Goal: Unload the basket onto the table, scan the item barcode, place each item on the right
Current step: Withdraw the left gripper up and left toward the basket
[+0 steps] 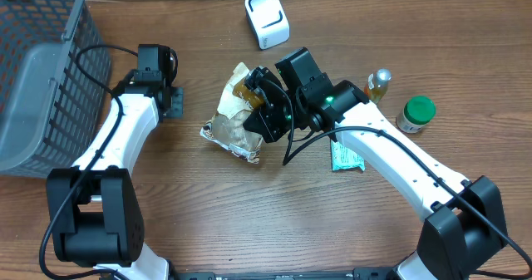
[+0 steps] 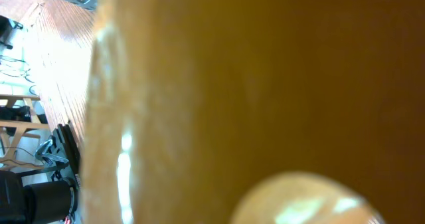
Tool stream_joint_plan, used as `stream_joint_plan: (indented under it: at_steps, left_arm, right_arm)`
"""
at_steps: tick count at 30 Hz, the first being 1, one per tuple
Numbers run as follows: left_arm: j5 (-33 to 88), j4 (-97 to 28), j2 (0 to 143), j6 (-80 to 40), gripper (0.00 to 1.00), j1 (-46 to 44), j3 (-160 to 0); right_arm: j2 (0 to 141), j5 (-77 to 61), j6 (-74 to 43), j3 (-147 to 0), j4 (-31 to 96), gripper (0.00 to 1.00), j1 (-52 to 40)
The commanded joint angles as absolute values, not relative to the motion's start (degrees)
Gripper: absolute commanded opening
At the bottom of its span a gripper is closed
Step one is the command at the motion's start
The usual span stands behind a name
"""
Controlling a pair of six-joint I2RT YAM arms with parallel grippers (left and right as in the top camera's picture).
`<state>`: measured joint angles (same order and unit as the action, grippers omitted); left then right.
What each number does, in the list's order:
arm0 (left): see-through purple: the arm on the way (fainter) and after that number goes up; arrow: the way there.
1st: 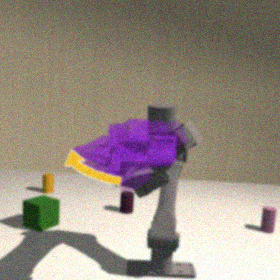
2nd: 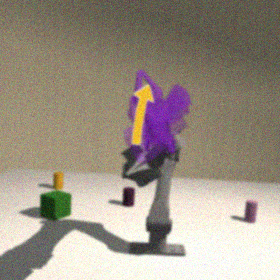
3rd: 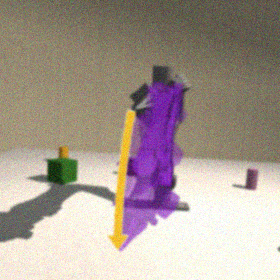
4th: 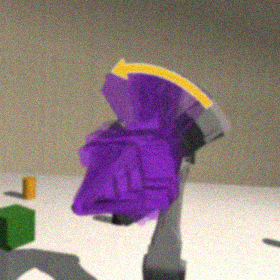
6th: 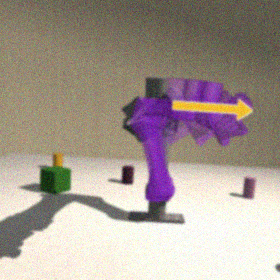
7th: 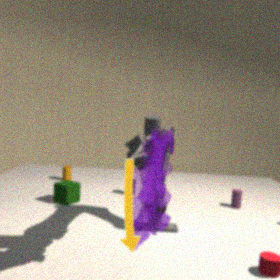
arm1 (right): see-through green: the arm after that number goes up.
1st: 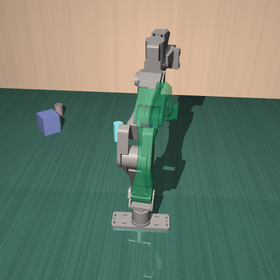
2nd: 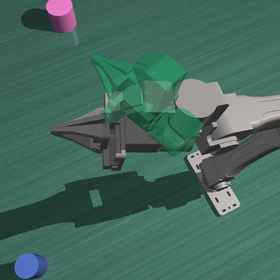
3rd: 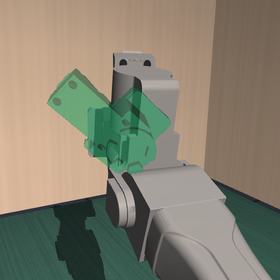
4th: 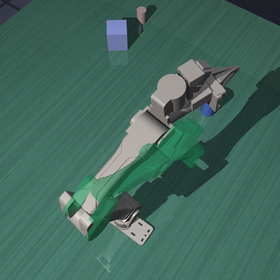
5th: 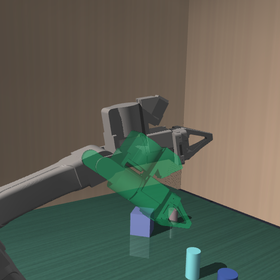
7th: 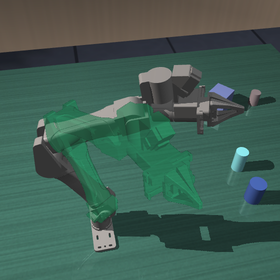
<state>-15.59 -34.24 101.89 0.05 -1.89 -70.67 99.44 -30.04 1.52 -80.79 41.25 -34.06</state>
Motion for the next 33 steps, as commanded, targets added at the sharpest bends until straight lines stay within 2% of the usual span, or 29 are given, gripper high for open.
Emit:
stream_joint_plan:
  at_steps: [1, 6, 12, 21, 26, 33]
  left_arm:
    - [-25.56, -33.54, 99.26, 0.56, 0.14, -2.24, -75.72]
    - [-27.68, -30.41, 98.96, 7.03, 0.12, -2.17, -82.98]
    - [-31.53, -28.16, 98.96, 9.26, 0.13, -1.93, -89.47]
    - [-31.4, -24.12, 98.98, 12.86, 0.15, 1.34, -90.89]
    - [-24.36, -24.16, 98.98, 12.86, 0.14, 5.04, -90.89]
    - [-20.99, -21.65, 98.98, 12.86, 0.14, 7.9, -90.89]
  right_arm:
    - [99.02, -30.24, 2.0, -81.34, 40.99, 0.04, -33.91]
    - [99.02, -30.24, 2.0, -81.34, 41.01, 0.04, -33.91]
    - [99.02, -30.24, 2.0, -81.34, 41.08, 0.04, -33.91]
    - [99.02, -30.22, 2.0, -81.34, 41.71, 0.04, -33.91]
    - [99.02, -30.04, 2.0, -81.34, 42.11, 0.04, -33.91]
    - [99.02, -30.04, 2.0, -81.34, 42.13, 0.04, -33.91]
